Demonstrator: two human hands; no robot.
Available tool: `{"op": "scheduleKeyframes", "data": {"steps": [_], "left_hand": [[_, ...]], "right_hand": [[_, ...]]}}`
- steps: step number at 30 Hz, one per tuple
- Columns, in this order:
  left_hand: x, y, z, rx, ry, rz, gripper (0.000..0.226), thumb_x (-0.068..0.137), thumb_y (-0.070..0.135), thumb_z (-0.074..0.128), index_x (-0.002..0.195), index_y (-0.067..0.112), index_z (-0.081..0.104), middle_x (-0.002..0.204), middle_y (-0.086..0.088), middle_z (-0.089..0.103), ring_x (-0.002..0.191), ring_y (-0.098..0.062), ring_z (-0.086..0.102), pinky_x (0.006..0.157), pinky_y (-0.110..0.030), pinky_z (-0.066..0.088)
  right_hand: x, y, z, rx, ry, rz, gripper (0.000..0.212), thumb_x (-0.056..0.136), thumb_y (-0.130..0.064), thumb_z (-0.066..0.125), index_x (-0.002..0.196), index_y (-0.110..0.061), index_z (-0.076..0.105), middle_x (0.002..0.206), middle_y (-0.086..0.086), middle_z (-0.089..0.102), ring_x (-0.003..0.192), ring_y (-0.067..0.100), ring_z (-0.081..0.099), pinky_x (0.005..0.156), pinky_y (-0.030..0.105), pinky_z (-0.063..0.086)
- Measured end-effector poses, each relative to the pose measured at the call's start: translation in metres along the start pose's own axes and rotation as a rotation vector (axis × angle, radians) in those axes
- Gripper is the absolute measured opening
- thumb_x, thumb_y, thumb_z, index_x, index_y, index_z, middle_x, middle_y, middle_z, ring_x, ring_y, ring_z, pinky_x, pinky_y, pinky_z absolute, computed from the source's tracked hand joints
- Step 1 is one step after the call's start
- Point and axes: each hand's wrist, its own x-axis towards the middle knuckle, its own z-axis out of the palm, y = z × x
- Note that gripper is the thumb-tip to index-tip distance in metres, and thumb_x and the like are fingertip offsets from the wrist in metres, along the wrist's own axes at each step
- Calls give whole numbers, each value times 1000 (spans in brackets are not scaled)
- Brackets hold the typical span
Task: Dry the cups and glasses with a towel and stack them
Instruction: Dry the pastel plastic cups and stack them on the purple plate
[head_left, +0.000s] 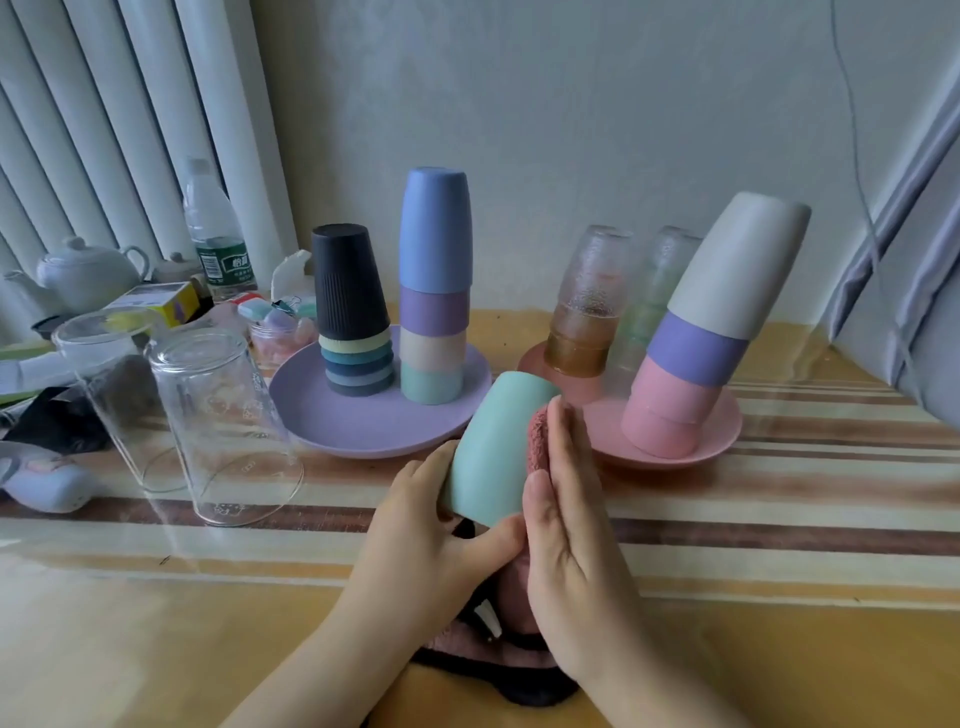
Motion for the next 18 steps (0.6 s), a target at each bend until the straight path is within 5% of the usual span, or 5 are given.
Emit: {"op": "scheduleKeyframes", "data": {"steps": [3,6,8,13,18], "left_hand": [[-3,7,-4,-87,-132,-18,54,63,50,70,114,35,64,100,7,73,96,-12,67,83,-36,55],[-7,14,-7,-277,-253,-87,48,63,44,70,109,32,67,95,4,74,85,-11,70,71,-25,54],[-9,15,-8,-386,-267,-119,49,60,43,69,107,29,69,96,5,75,86,-7,69,70,-16,51],[-8,9,-4,-666,-232,-149,44,62,37,66,103,25,75,109,-9,73,100,-20,69,90,-31,54],[-4,2,-10,-648,-163,-169,49,60,47,64,106,33,73,112,-8,72,105,-25,65,99,-39,49]], "right_hand": [[8,-4,-12,208,-10,115,46,91,-50,35,135,-47,20,155,-18,17,141,-8,14,114,14,18],[15,-9,-26,456,26,187,37,97,-37,39,132,-47,30,140,-28,39,122,-10,26,96,3,30],[19,-9,-31,586,39,222,36,95,-40,43,130,-45,39,135,-32,44,125,-10,33,107,15,29],[11,-3,-29,652,-52,477,80,64,-73,63,123,-19,60,120,3,65,116,21,57,107,51,38],[5,-4,-10,851,-75,720,57,77,-56,57,106,-9,70,101,15,72,95,25,68,89,37,52]]}}
